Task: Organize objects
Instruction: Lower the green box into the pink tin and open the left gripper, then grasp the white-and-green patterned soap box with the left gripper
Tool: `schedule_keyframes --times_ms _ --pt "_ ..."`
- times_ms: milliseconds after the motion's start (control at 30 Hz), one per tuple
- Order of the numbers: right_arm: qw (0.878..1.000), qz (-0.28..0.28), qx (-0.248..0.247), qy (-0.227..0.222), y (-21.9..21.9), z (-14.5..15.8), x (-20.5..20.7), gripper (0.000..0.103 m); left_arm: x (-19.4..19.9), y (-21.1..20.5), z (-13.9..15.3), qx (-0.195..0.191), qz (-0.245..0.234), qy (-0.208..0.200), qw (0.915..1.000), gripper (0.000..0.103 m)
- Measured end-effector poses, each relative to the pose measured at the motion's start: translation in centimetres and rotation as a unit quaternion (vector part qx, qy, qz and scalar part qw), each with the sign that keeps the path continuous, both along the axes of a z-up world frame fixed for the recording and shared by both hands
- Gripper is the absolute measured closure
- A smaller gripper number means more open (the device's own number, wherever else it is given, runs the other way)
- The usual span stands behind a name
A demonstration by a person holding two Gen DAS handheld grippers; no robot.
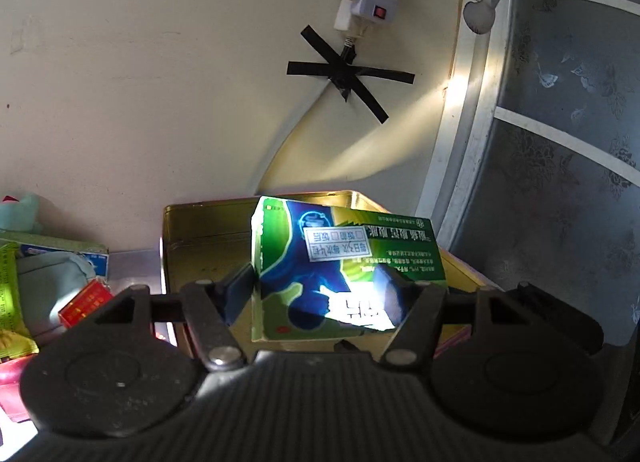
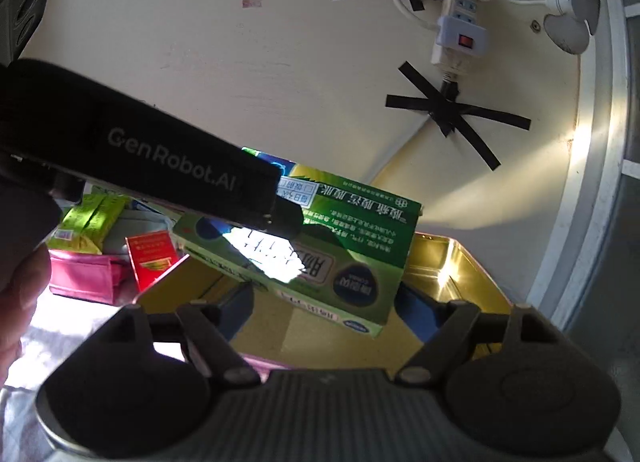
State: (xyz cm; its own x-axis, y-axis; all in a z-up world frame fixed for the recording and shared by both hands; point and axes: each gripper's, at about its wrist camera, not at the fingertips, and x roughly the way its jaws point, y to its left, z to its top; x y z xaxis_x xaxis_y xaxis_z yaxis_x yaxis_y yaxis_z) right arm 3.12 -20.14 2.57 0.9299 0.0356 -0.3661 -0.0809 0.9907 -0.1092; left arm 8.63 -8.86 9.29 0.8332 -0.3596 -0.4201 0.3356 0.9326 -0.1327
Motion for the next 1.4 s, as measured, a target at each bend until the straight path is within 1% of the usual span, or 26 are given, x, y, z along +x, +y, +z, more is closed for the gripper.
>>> schedule_keyframes --times_ms 33,100,133,200,300,400,467,533,567,600,667,700,733,767,833,900,933,1000,1067,1100,1133,1167,1233,1333,1400 --pt "1.0 -0.01 0.007 0.012 -0.5 -0.5 0.4 0.022 0.6 -0.6 -0.6 0.002 -0.001 0.008 1.0 0.035" --pt "0.999 -0.025 0.025 0.022 -1.3 -1.4 0.7 0.017 1.2 -1.5 -1.5 0.02 0.003 0.023 0.9995 0.035" --pt "0.999 -0.031 0.031 0.022 -1.5 -1.6 0.7 0.013 1.2 -1.4 -1.8 0.029 0.011 0.026 0.9992 0.035" --pt "0.999 -0.035 0.036 0.013 -1.4 -1.8 0.2 0.012 0.2 0.0 -1.9 0.023 0.02 0.019 0.9993 0.035" --pt "0.999 -0.031 0.035 -0.014 -0.7 -1.3 -0.7 0.014 -2.1 3.7 -1.5 0.003 0.038 0.008 0.9992 0.035" --pt "0.997 -0.005 0.053 -0.054 0.7 -0.1 -2.2 0.019 -5.9 9.4 -1.3 -0.022 0.08 -0.01 0.9965 0.035" --pt "0.995 0.043 0.068 -0.056 2.4 0.7 -2.4 0.03 -8.2 13.3 -1.5 -0.032 0.12 -0.015 0.9922 0.035" --pt "0.991 0.102 0.079 -0.036 4.7 0.9 -2.4 0.038 -9.9 17.3 -1.9 -0.023 0.181 -0.01 0.9831 0.035" --pt "0.986 0.145 0.084 -0.014 6.4 0.9 -2.1 0.044 -10.4 19.4 -2.2 -0.017 0.217 0.0 0.976 0.035" --pt "0.979 0.182 0.088 0.009 8.1 0.8 -1.7 0.047 -10.8 21.8 -2.6 -0.019 0.252 0.016 0.9674 0.036" --pt "0.963 0.25 0.083 0.059 12.3 0.0 -0.7 0.06 -11.3 26.2 -3.5 -0.046 0.306 0.055 0.9493 0.037" --pt "0.955 0.276 0.076 0.074 14.3 -0.4 -0.1 0.061 -11.4 27.9 -3.9 -0.06 0.319 0.071 0.9432 0.039" --pt "0.949 0.294 0.068 0.086 16.1 -0.8 0.4 0.063 -11.6 29.9 -4.5 -0.08 0.33 0.087 0.9366 0.048" --pt "0.944 0.31 0.058 0.099 18.1 -1.3 1.0 0.063 -11.7 31.2 -4.9 -0.094 0.332 0.098 0.9336 0.05" --pt "0.931 0.34 0.046 0.124 21.5 -2.2 2.1 0.063 -11.5 32.6 -5.4 -0.115 0.323 0.11 0.9329 0.05" --pt "0.925 0.352 0.031 0.139 24.5 -3.2 2.9 0.063 -11.0 33.1 -5.9 -0.119 0.322 0.115 0.932 0.05" --pt "0.923 0.356 0.024 0.144 25.6 -3.6 3.3 0.063 -10.7 33.1 -6.1 -0.117 0.322 0.117 0.932 0.048" --pt "0.917 0.365 0.017 0.162 27.7 -4.5 4.2 0.058 -10.1 33.2 -6.7 -0.124 0.313 0.124 0.9334 0.048" --pt "0.914 0.368 0.01 0.17 29.0 -5.4 5.3 0.046 -9.2 33.2 -7.3 -0.135 0.3 0.128 0.9357 0.048" --pt "0.914 0.367 -0.001 0.172 29.6 -5.7 5.7 0.045 -8.7 33.1 -7.6 -0.139 0.292 0.132 0.9371 0.05" --pt "0.915 0.367 -0.004 0.168 29.9 -5.9 6.0 0.043 -8.3 32.9 -8.1 -0.142 0.286 0.14 0.9374 0.053" --pt "0.915 0.365 -0.005 0.169 30.0 -5.9 6.2 0.044 -8.3 32.5 -8.2 -0.142 0.284 0.134 0.9386 0.058" --pt "0.916 0.361 -0.004 0.173 29.7 -5.7 5.9 0.05 -8.6 31.4 -7.9 -0.128 0.281 0.135 0.9416 0.06" --pt "0.92 0.356 -0.007 0.162 27.3 -5.3 4.0 0.052 -10.0 29.5 -7.4 -0.129 0.258 0.132 0.9483 0.062" --pt "0.924 0.351 -0.011 0.154 24.9 -5.0 2.6 0.053 -11.1 27.7 -7.4 -0.136 0.236 0.133 0.953 0.062"
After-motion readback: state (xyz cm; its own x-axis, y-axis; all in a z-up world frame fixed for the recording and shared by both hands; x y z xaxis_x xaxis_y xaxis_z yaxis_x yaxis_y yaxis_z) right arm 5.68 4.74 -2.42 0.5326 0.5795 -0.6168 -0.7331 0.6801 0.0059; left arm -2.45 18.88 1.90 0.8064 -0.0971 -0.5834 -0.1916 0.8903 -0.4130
